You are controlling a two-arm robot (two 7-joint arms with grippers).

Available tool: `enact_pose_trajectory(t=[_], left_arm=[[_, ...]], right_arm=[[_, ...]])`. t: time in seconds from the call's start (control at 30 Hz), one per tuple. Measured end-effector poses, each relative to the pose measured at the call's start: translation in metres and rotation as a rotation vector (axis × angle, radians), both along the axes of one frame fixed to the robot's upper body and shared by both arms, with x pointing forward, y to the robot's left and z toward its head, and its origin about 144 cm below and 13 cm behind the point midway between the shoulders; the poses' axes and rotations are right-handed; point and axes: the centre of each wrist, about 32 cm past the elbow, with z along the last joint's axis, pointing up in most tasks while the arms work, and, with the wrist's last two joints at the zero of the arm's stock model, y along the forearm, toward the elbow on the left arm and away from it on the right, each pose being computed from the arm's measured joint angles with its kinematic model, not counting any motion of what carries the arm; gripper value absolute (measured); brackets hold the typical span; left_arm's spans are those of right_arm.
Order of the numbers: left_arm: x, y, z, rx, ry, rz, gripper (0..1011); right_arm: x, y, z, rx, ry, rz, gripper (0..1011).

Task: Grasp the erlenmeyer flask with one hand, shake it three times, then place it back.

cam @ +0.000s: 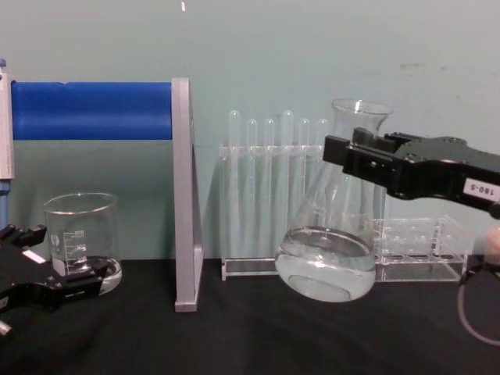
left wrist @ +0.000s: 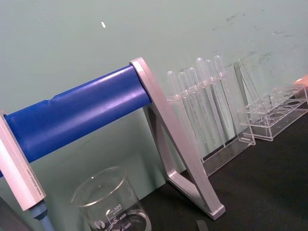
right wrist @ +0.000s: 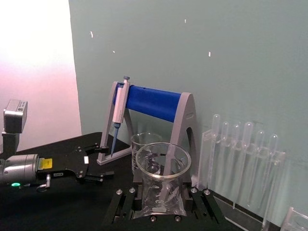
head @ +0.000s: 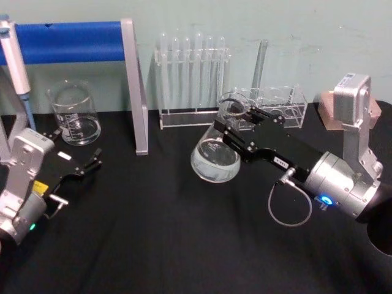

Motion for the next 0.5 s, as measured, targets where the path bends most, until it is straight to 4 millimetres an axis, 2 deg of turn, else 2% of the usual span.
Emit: enact_pose_trajectory(t=[0.2,0.5], left_arm=[[0.000,0.000,0.000,0.000,0.000,0.000,1001],[0.000,0.000,0.000,0.000,0.000,0.000,1001]], right_arm=[[0.002,0.000,0.000,0.002,-0.002,0.000,448],[0.002,-0.020,0.000,0.013,-0.006,-0.137,448]])
